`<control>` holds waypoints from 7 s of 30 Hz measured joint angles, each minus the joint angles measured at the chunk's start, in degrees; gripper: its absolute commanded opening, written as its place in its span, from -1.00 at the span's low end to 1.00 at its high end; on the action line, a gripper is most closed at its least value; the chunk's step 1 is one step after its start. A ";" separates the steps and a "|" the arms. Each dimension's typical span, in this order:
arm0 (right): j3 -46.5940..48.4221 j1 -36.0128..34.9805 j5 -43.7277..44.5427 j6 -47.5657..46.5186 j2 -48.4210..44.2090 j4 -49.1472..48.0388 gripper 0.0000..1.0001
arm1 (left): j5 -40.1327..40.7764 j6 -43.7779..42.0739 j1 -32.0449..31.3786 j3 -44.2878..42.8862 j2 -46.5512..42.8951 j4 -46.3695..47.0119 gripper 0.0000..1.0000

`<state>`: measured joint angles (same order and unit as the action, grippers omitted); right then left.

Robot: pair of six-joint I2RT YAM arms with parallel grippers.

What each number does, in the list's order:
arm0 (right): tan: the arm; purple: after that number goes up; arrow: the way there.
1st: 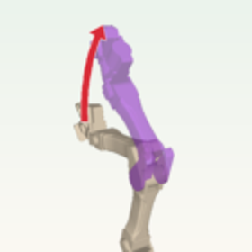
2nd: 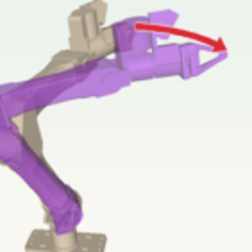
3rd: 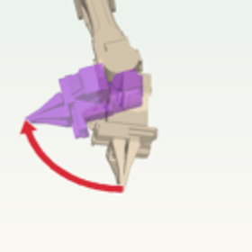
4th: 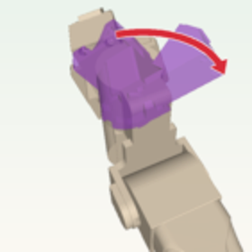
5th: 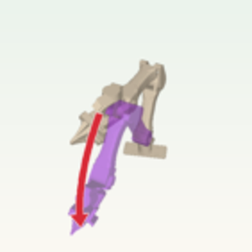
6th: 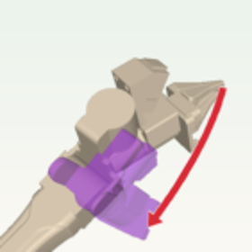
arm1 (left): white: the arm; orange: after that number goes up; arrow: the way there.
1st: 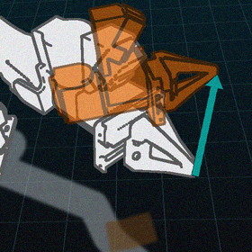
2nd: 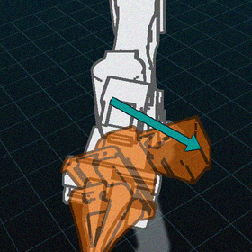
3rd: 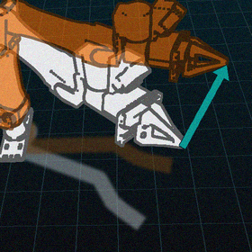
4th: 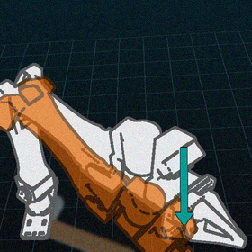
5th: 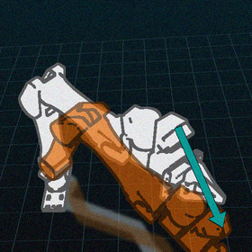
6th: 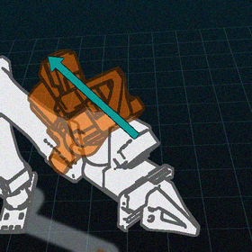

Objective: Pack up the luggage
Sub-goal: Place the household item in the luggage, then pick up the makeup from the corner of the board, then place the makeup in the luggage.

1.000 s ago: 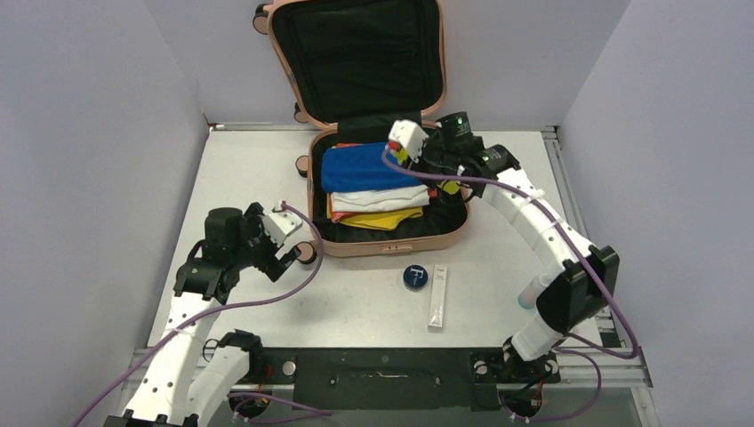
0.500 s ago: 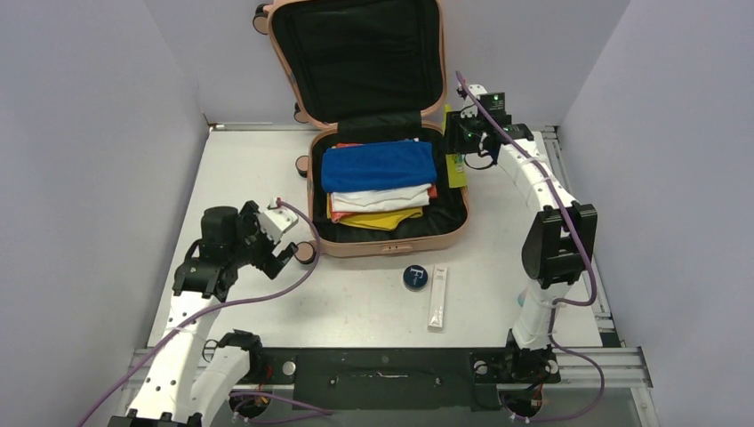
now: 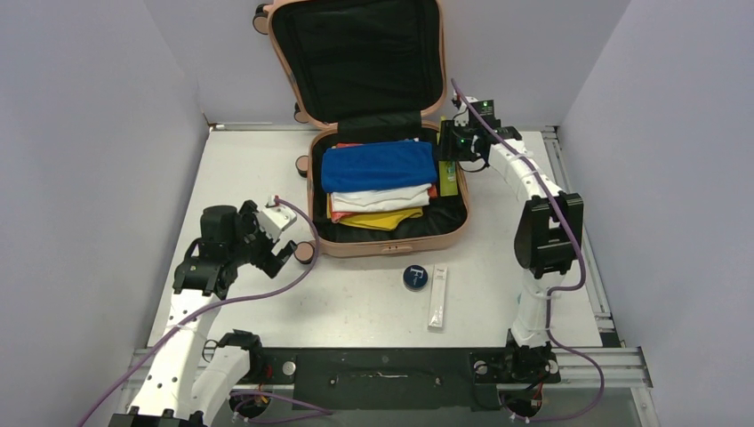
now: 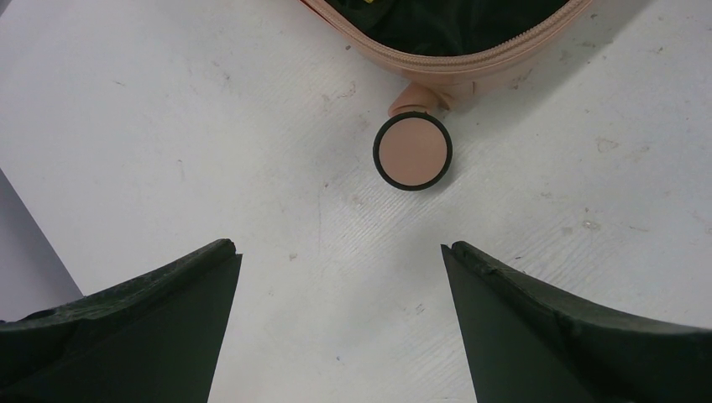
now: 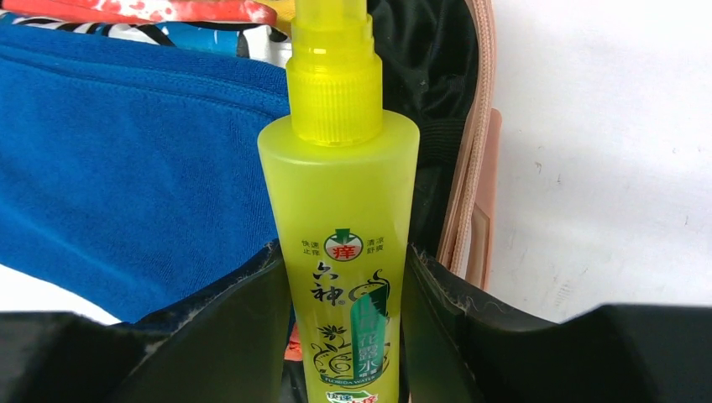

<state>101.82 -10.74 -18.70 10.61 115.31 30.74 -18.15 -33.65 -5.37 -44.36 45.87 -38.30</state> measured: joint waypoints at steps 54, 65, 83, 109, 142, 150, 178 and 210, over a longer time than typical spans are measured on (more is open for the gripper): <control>-41.46 -12.37 31.04 -61.13 -39.69 46.88 0.89 | -5.27 -1.51 1.27 -0.04 -2.16 -2.19 0.92; -50.60 -17.25 35.82 -57.77 -34.05 46.64 0.90 | -6.32 -2.91 1.46 -0.04 -1.16 -3.10 0.92; -61.64 -18.49 45.77 -57.48 -36.17 45.40 0.93 | -7.87 -6.08 1.46 -1.88 -0.72 -9.16 0.92; -59.93 -11.08 52.00 -61.18 -29.57 41.24 -0.77 | -11.10 -5.81 1.84 -2.64 -2.25 -9.51 0.93; -9.38 -7.89 15.58 -27.45 -16.85 7.32 -0.89 | -9.88 -4.04 1.84 -2.62 -2.95 -8.74 0.92; -11.69 -0.85 10.51 -9.77 -13.81 -6.47 -0.89 | -9.27 -4.02 1.84 -2.62 -1.55 -8.61 0.92; -15.61 -3.23 7.08 -0.52 -5.14 -14.34 -0.25 | -9.31 -3.10 1.84 -2.69 0.70 -8.63 0.92; -11.52 -0.22 7.41 -12.02 -16.11 -7.17 0.78 | -6.93 -6.14 -18.21 -20.04 10.71 -13.75 0.92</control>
<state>90.30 -10.96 -11.29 -1.41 99.20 23.57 -25.08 -39.79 -23.57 -64.40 56.58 -52.05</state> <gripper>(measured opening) 0.862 0.963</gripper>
